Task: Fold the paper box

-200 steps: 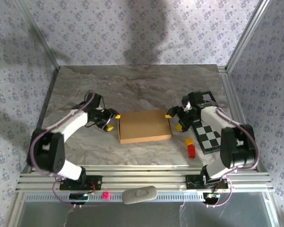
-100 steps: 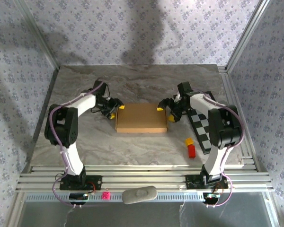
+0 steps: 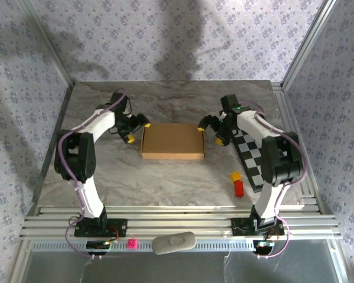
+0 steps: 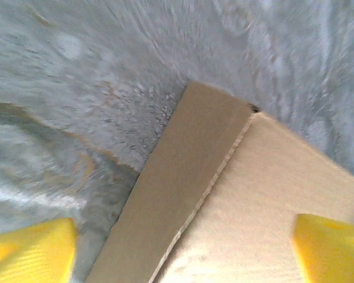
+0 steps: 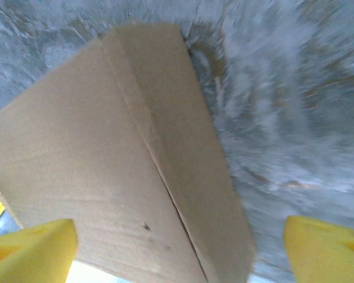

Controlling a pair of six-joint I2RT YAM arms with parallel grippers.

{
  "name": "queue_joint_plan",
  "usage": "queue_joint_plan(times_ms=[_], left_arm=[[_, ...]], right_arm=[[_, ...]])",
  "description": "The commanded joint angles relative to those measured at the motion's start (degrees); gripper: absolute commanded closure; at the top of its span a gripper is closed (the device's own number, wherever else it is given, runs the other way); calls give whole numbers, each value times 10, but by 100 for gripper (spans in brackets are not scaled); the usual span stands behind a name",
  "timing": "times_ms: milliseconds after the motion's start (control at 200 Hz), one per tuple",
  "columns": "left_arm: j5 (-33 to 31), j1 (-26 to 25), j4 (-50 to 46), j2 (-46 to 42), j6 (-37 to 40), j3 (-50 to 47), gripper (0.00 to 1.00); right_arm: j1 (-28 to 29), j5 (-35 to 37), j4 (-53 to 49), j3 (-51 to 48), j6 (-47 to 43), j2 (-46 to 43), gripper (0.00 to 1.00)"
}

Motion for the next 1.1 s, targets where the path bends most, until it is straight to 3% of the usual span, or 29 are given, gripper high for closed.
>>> queue_joint_plan(times_ms=[0,115,205,280,340,380,455,545,665,775,900,1094], left_arm=[[-74,11,-1,-123,37,7,0],[-117,7,44,-210,70,-19,0],[-203,1,41,-267,88,-46,1],[-375,-22,12,-310,72,-71,0],[-545,-56,19,-346,82,-124,0],[-592,-62,54,-368,122,-167,0],[-589,-63,168,-407,275,-262,0],[-592,-43,190,-429,328,-325,0],[-503,6,169,-430,328,-365,0],[-457,12,193,-429,327,-408,0],[-423,14,306,-421,356,-465,0],[-379,56,468,-318,377,-482,0]], right_arm=[[-26,95,-56,55,-48,-95,0],[-35,135,-49,54,-122,-169,0],[-19,244,-33,19,-148,-247,0],[-20,382,-9,-42,-145,-309,0],[-39,404,96,-147,-214,-368,0],[-47,424,178,-214,-267,-401,0],[-55,443,307,-332,-355,-445,0],[-76,431,352,-396,-399,-456,0],[-114,389,374,-443,-366,-450,0],[-129,359,480,-496,-361,-430,0],[-149,320,528,-503,-368,-361,0],[-162,269,636,-499,-379,-253,0]])
